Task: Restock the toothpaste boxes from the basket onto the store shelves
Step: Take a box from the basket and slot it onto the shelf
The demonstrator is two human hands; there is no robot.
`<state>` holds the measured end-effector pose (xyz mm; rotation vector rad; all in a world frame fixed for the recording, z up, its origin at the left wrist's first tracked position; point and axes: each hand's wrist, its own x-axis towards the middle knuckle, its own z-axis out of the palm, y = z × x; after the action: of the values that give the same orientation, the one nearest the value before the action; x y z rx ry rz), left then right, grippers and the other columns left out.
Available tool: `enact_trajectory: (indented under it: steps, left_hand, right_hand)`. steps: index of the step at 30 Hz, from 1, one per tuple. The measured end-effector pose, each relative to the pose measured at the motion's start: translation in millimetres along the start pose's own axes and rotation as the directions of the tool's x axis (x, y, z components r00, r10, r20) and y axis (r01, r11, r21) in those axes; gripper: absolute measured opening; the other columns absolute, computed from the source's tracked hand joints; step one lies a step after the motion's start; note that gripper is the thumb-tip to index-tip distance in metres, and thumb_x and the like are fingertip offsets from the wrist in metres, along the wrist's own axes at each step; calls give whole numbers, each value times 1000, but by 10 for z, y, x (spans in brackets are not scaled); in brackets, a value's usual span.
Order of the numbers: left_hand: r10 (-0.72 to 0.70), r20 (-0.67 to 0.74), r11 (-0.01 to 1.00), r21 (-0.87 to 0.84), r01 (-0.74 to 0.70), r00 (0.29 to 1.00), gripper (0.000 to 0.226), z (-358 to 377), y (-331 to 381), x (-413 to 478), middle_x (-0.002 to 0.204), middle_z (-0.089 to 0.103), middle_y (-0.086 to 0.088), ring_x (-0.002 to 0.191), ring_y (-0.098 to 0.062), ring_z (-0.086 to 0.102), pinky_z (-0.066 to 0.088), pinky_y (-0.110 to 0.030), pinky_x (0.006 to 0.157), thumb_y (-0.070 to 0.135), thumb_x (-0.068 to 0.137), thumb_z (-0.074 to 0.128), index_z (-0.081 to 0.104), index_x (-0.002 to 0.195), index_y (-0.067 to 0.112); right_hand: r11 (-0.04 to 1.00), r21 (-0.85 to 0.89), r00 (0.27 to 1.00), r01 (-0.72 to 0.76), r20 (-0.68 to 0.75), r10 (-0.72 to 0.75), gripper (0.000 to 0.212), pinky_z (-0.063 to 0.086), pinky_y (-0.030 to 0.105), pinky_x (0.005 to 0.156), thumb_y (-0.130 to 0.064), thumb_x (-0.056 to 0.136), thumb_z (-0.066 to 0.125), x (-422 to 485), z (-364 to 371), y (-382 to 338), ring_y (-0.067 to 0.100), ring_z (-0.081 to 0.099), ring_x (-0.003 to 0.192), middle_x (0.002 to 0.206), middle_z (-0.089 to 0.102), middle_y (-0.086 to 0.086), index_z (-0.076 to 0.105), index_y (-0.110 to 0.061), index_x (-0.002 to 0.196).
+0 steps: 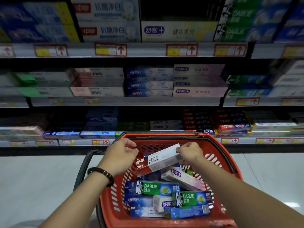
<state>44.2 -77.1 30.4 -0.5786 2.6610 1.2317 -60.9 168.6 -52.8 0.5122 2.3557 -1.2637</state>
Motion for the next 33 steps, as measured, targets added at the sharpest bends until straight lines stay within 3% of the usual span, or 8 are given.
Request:
enact_trajectory:
  steps: [6,10,13,16,19,27,30,33]
  left_hand:
    - [-31,24,998,53,30,999,17,-37,-65,-38,102,68,9,84,-8,69,53,-24,67,37,100,64,62,116,31]
    - [-59,38,995,79,56,998,23,-62,-100,-65,106,66,10,90,-9,67,54,-29,77,41,99,64,59,120,32]
    - [-86,49,995,63,83,995,26,-75,-100,-89,106,66,8,86,-9,67,52,-30,72,43,99,63,57,121,30]
    - [-115,75,993,22,114,991,28,-67,-117,-107,88,70,8,71,-16,70,57,-37,65,48,100,59,61,116,25]
    - [-166,88,985,-36,170,982,31,-63,-88,-143,101,72,-1,88,-24,77,65,-43,76,52,102,54,57,117,24]
    - [-203,197,905,-335,260,959,32,-24,-11,-195,116,70,-4,84,-19,79,66,-41,79,43,104,58,54,125,18]
    - [-189,158,895,-378,236,969,26,-11,12,-204,108,73,-2,85,-20,79,64,-46,84,37,104,60,53,122,19]
    - [-193,104,890,-401,219,976,32,-6,-14,-184,107,73,-3,89,-21,78,65,-44,84,29,105,60,52,132,13]
  right_hand:
    - [997,72,999,37,-4,-37,14,68,47,70,-18,97,74,-149,-231,-87,32,76,81,101,70,15,67,-7,100]
    - [982,173,996,77,20,-82,14,68,47,69,-15,97,75,-272,-403,-140,36,75,91,109,69,19,66,-5,103]
    - [961,262,993,92,50,-108,15,67,44,69,-11,97,74,-393,-518,-187,36,72,97,112,67,21,66,-3,106]
    - [940,326,990,104,56,-129,12,64,40,66,-10,99,72,-531,-618,-215,39,71,101,113,69,23,67,-1,106]
    - [904,413,987,110,62,-149,10,64,42,68,-5,101,68,-660,-703,-240,44,74,101,110,73,26,65,2,108]
    - [861,491,981,133,61,-187,16,65,49,84,-6,101,67,-781,-740,-249,38,77,97,102,80,20,63,0,116]
    - [840,519,976,156,47,-210,12,65,46,80,-4,101,67,-827,-712,-269,36,78,94,102,80,21,64,0,112]
    - [816,549,969,180,44,-244,6,63,35,64,-1,103,63,-906,-664,-276,30,79,85,98,80,19,65,1,109]
